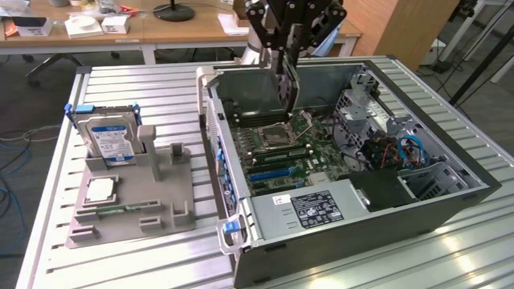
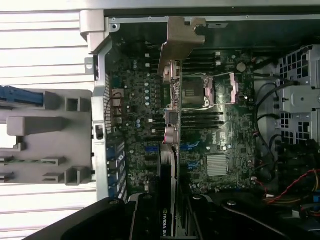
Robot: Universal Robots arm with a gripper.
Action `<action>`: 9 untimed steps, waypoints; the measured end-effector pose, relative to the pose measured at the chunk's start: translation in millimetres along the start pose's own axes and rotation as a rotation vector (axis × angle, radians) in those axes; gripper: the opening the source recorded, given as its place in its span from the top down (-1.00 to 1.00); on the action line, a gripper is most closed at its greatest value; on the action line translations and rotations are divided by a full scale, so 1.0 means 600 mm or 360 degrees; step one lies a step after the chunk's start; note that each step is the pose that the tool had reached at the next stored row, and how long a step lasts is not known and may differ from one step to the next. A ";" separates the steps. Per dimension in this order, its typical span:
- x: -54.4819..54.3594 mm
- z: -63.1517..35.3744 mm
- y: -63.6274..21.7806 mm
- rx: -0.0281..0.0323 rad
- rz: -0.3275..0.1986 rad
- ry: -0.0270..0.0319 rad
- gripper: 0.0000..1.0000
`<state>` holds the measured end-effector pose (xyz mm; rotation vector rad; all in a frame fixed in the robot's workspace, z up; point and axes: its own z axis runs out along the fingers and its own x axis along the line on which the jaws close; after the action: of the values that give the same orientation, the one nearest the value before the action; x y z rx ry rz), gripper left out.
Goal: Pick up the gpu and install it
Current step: 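Pick up the gpu and move the gpu toward the slot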
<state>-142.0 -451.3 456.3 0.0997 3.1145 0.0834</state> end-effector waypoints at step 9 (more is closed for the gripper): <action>-0.051 0.001 0.003 -0.00001 -0.0004 0.00002 0.47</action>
<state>-111.5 -451.3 456.3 0.0954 3.1146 0.0835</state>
